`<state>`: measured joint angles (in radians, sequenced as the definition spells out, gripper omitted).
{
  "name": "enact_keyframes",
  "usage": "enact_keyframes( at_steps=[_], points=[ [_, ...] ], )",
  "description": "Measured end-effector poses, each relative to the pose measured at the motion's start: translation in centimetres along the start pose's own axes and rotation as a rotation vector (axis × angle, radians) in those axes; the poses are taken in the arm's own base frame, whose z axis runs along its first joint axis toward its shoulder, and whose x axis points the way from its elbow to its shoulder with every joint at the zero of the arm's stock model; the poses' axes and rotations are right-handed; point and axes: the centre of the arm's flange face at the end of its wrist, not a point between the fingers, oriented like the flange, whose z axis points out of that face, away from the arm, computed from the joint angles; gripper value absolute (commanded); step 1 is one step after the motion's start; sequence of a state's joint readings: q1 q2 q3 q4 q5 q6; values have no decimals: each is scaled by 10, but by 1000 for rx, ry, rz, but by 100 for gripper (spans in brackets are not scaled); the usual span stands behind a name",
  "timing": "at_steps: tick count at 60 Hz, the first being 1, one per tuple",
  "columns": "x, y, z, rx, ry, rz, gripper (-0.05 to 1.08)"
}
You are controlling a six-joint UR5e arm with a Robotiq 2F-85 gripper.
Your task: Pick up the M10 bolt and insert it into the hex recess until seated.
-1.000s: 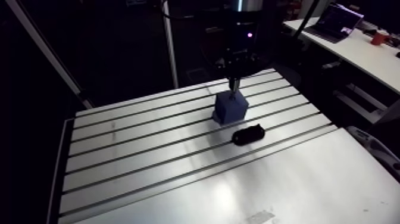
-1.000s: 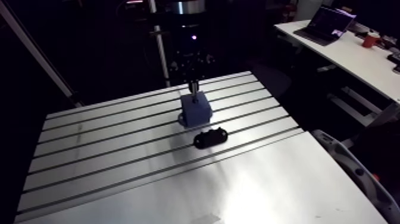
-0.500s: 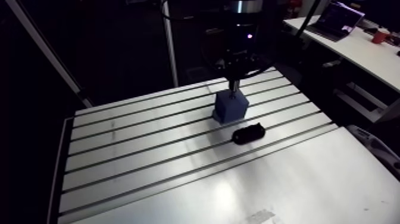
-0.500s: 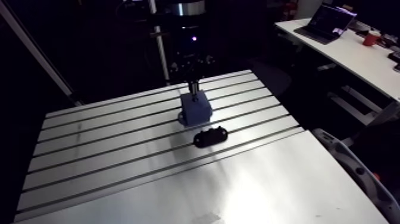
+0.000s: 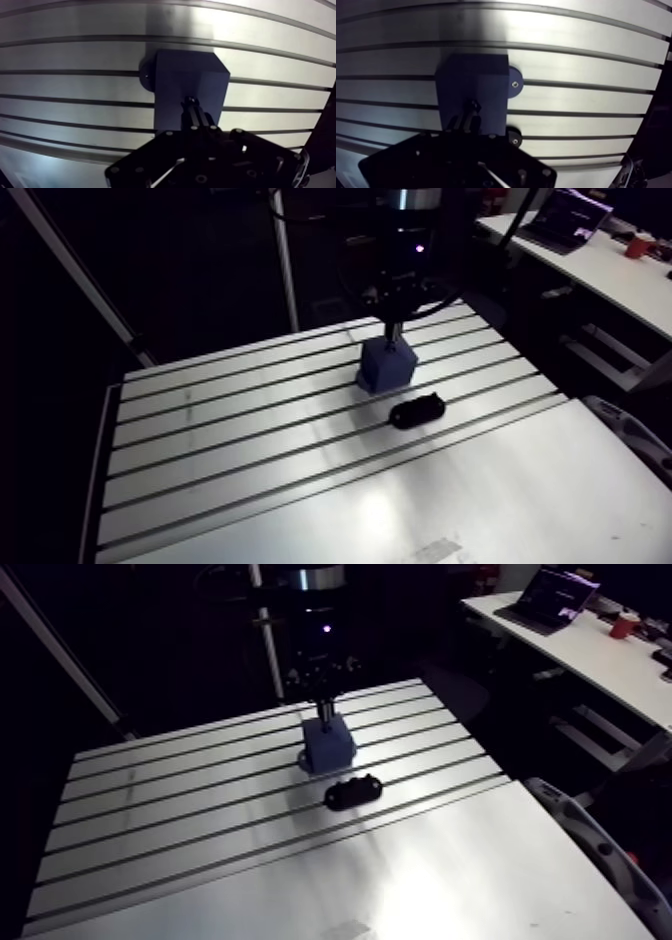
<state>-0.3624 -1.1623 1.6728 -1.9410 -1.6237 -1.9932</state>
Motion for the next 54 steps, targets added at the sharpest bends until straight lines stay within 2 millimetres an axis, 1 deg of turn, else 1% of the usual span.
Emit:
enact_keyframes(
  at_steps=[54],
  points=[
    [0, 0, 2, 1, -3, -9, 108]
  ],
)
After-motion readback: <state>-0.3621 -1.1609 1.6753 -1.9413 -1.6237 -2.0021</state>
